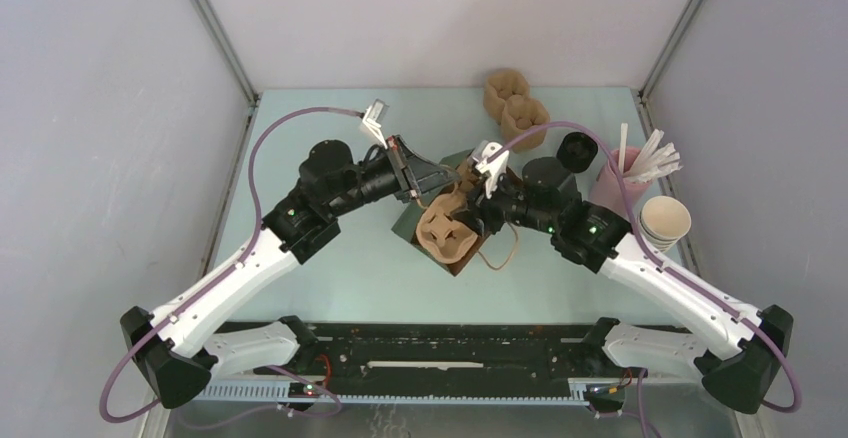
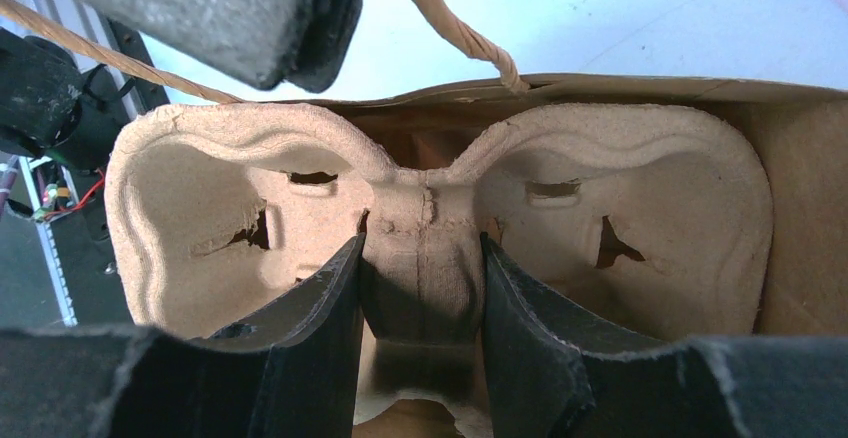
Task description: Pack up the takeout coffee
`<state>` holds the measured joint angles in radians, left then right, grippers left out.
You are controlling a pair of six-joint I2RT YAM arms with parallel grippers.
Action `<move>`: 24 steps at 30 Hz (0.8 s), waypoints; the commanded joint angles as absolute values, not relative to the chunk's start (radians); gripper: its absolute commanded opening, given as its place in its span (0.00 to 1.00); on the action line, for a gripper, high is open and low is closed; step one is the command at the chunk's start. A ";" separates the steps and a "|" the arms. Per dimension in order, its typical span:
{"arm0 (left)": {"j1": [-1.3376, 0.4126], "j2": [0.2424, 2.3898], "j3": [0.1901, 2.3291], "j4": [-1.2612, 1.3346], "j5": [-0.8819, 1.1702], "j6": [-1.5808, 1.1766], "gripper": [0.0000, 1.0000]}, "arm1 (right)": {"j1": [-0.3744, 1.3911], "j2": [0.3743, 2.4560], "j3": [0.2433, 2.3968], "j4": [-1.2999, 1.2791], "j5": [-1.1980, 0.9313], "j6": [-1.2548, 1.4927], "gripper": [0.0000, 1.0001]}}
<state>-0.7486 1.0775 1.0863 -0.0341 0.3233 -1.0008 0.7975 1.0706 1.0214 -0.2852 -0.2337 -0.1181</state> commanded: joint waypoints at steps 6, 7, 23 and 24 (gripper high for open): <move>-0.743 1.074 1.147 -0.076 0.352 -0.965 0.00 | 0.754 1.082 1.026 -0.329 -0.150 0.111 0.34; -0.743 1.075 1.149 -0.079 0.352 -0.965 0.00 | 0.742 1.086 1.030 -0.345 -0.150 0.138 0.33; -0.745 1.085 1.144 -0.040 0.356 -1.046 0.00 | 0.895 1.136 1.074 -0.363 0.192 0.013 0.35; -0.748 1.091 1.143 -0.026 0.363 -1.060 0.00 | 0.910 1.148 1.072 -0.347 0.218 -0.036 0.35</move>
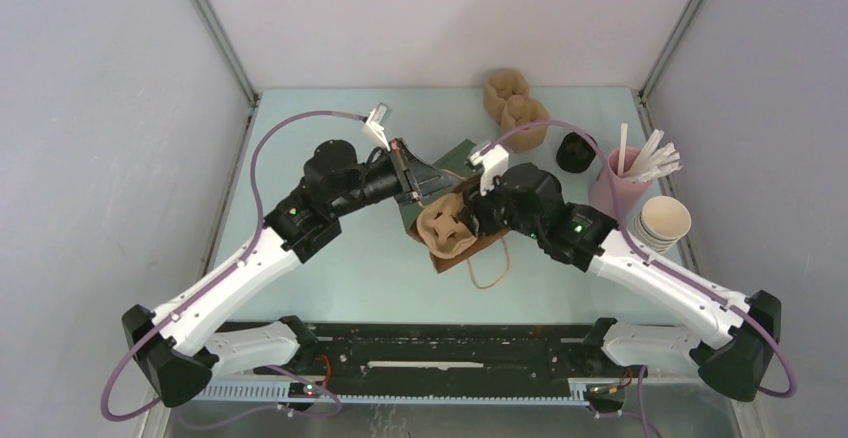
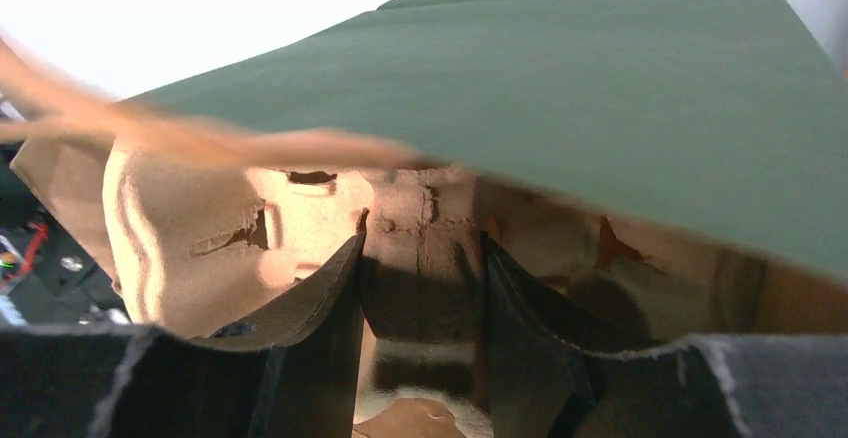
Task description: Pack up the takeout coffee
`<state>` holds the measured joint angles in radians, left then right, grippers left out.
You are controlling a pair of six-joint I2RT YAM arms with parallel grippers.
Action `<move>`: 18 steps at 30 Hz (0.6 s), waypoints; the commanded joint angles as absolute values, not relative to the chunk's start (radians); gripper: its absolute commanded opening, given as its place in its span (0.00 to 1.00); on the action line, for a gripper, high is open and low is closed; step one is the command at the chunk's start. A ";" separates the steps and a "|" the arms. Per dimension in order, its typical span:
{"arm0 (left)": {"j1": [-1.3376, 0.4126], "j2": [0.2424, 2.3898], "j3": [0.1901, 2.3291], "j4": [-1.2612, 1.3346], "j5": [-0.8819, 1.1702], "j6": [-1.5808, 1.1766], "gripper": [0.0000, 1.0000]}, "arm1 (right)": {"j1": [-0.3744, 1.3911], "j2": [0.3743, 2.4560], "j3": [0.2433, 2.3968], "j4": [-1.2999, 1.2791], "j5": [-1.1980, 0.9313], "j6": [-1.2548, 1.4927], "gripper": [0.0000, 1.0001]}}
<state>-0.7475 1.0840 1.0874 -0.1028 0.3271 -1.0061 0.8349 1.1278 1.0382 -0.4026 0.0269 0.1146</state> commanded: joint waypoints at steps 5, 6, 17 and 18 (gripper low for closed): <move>-0.747 1.102 1.139 -0.012 0.375 -1.066 0.00 | 0.869 1.173 1.076 -0.315 0.133 -0.076 0.35; -0.748 1.099 1.137 -0.012 0.372 -1.067 0.00 | 0.872 1.175 1.076 -0.311 0.140 -0.071 0.34; -0.746 1.109 1.158 -0.056 0.375 -1.042 0.00 | 0.830 1.140 1.060 -0.327 0.077 -0.049 0.33; -0.746 1.108 1.158 -0.069 0.376 -1.035 0.00 | 0.790 1.130 1.060 -0.329 -0.003 0.015 0.33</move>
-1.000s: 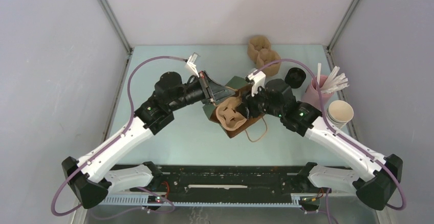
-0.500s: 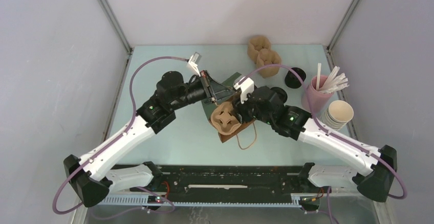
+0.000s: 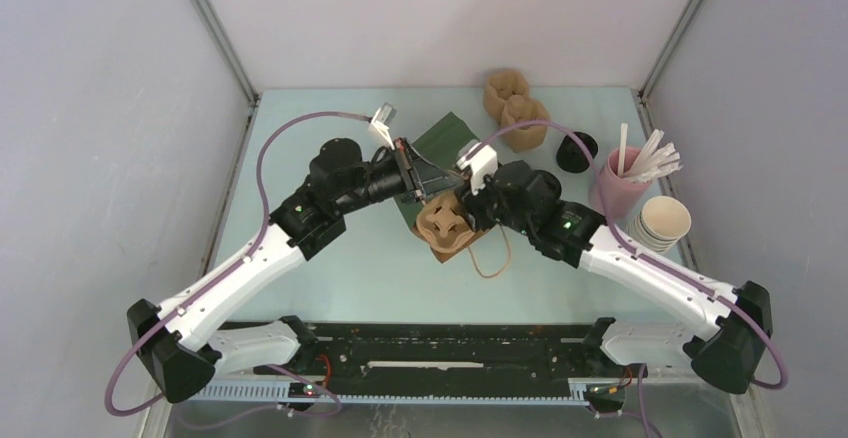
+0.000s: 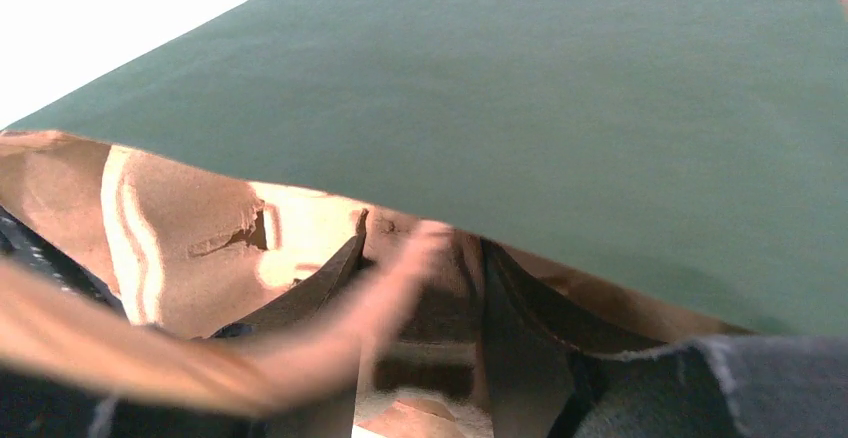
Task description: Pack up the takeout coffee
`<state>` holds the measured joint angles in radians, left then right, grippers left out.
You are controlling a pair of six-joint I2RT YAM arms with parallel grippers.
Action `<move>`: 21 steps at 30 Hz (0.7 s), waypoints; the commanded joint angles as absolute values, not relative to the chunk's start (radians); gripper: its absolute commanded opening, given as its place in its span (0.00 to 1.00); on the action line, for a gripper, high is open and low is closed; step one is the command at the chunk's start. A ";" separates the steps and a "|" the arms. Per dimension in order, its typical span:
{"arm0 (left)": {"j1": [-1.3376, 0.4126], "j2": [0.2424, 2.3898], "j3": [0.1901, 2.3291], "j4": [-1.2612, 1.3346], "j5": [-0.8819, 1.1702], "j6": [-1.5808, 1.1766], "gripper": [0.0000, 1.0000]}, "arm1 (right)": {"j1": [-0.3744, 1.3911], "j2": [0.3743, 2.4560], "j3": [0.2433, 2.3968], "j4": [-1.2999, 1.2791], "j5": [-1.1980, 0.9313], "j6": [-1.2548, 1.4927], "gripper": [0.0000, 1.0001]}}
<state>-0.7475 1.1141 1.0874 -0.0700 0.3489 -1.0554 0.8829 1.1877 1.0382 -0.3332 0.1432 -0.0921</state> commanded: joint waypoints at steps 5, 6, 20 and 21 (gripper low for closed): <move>-0.744 1.100 1.148 -0.084 0.399 -1.002 0.00 | 0.701 1.107 1.026 -0.308 -0.077 0.204 0.32; -0.743 1.100 1.147 -0.092 0.406 -0.990 0.00 | 0.673 1.109 1.018 -0.302 -0.108 0.230 0.32; -0.740 1.116 1.127 0.010 0.497 -1.080 0.00 | 0.830 1.154 0.970 -0.198 0.127 0.019 0.32; -0.741 1.118 1.111 0.054 0.500 -1.115 0.00 | 0.858 1.153 0.952 -0.160 0.158 -0.031 0.32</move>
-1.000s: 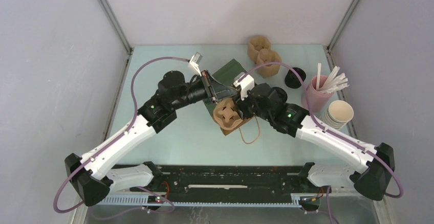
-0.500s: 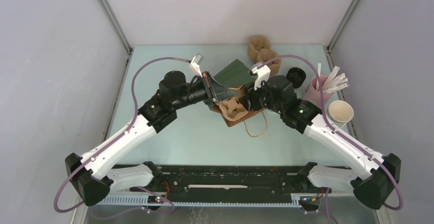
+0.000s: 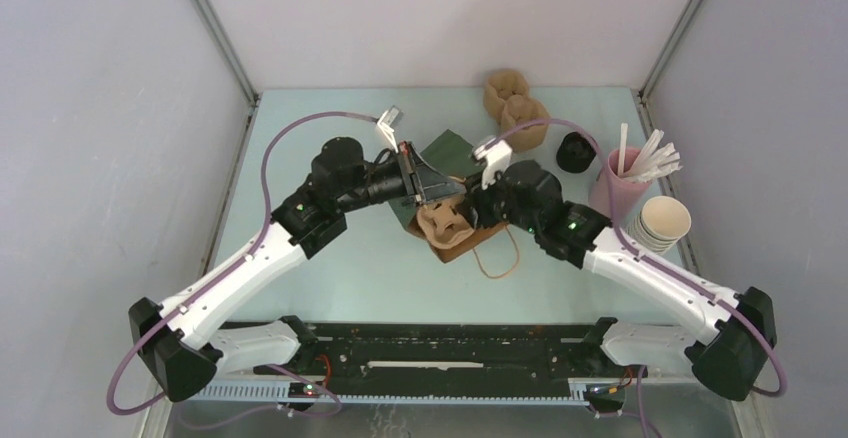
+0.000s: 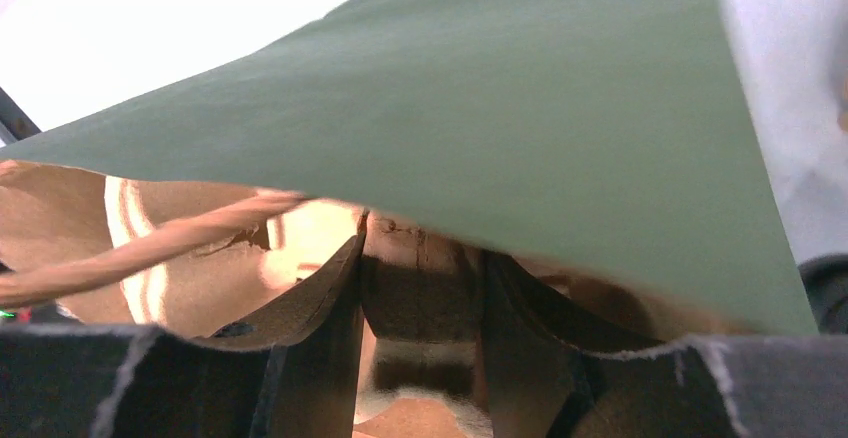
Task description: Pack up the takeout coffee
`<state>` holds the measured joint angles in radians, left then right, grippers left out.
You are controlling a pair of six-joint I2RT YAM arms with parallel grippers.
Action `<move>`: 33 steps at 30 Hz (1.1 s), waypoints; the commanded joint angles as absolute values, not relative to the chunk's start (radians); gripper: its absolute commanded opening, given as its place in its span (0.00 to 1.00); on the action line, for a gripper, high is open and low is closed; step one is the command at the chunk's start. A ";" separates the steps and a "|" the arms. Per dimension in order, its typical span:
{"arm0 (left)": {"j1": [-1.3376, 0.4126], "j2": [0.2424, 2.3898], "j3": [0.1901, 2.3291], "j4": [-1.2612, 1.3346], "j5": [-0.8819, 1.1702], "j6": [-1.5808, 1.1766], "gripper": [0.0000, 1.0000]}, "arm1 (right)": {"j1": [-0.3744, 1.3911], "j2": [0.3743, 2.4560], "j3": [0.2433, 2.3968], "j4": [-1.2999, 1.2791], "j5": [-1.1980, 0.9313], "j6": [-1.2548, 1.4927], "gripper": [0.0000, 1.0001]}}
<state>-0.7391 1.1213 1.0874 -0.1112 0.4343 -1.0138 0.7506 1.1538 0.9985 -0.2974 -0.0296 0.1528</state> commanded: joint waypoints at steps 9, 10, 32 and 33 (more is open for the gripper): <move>-0.754 1.065 0.962 0.344 0.414 -1.474 0.00 | 0.958 1.012 0.936 -0.132 0.183 -0.229 0.34; -0.758 1.062 0.954 0.361 0.411 -1.499 0.00 | 0.968 0.985 0.936 -0.148 0.178 -0.229 0.34; -0.737 1.018 0.680 0.583 0.341 -1.740 0.00 | 1.128 1.027 1.117 -0.652 0.156 -0.308 0.44; -0.723 1.010 0.665 0.581 0.341 -1.729 0.00 | 1.128 1.046 1.117 -0.647 0.151 -0.332 0.46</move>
<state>-0.7769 1.0584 0.7216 0.5533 0.3691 -1.7287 1.1164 1.0004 1.0763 -0.6415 0.1757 -0.2382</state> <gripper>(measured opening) 0.017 0.490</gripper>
